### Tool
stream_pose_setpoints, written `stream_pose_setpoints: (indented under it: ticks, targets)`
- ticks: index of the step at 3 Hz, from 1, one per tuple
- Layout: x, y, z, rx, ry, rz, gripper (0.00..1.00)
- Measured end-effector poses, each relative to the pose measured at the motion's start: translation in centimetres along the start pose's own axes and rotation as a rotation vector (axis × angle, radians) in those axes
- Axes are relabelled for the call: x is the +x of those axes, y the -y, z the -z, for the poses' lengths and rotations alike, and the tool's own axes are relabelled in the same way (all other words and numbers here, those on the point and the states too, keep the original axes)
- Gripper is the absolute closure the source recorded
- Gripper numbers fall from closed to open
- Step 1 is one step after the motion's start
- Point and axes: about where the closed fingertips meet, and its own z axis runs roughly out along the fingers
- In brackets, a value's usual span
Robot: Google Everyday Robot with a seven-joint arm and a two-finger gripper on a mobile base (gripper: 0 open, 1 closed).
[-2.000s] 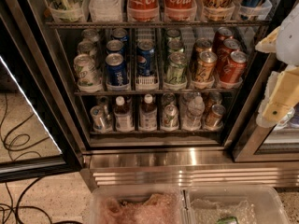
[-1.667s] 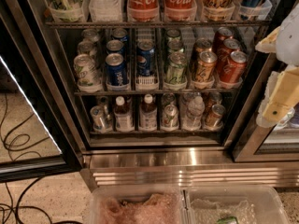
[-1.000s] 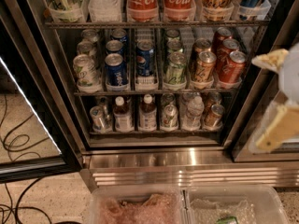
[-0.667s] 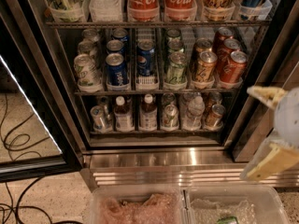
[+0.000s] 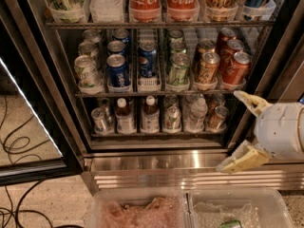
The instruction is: Pick green can from middle shelf of fridge
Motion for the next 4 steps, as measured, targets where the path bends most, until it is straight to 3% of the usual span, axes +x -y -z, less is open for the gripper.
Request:
stream_pose_setpoints:
  ticks: [1,3,4]
  targets:
    - [-0.1,0.0,0.0,0.001,-0.001,0.001,0.0]
    - [-2.3,1.7,-0.8,0.113,0.114,-0.029,0.0]
    - [-2.3,1.7,-0.8,0.11,0.113,-0.03,0.0]
